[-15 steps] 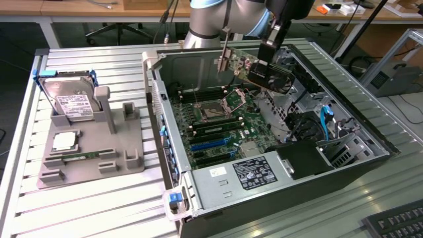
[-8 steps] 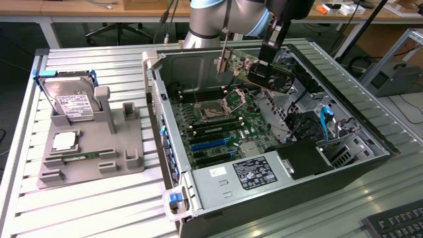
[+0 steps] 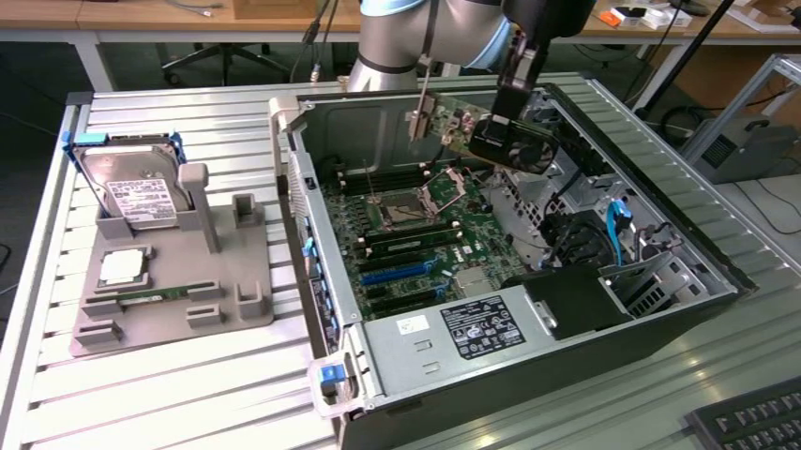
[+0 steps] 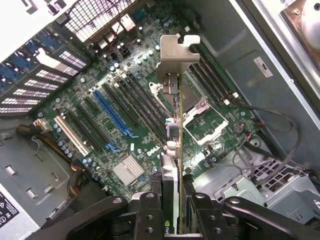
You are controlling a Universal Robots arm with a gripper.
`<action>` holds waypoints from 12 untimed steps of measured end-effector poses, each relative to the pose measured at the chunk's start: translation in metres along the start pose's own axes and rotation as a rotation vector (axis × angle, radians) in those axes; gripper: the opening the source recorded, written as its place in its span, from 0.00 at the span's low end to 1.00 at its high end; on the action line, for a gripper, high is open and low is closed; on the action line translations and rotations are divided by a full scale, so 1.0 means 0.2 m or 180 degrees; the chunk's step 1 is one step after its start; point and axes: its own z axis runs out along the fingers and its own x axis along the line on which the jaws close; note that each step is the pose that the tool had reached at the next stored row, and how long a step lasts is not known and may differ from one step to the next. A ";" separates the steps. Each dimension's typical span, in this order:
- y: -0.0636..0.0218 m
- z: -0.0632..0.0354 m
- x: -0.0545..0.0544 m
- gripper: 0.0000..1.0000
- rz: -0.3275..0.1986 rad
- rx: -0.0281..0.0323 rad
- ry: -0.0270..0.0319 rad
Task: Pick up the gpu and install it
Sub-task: 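Insert the gpu into the slot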
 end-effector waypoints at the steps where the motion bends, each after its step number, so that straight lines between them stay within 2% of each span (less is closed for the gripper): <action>1: 0.000 0.000 0.00 0.27 -0.0028 -0.0001 0.0000; 12: 0.000 0.001 0.00 0.27 -0.0297 -0.0007 -0.0001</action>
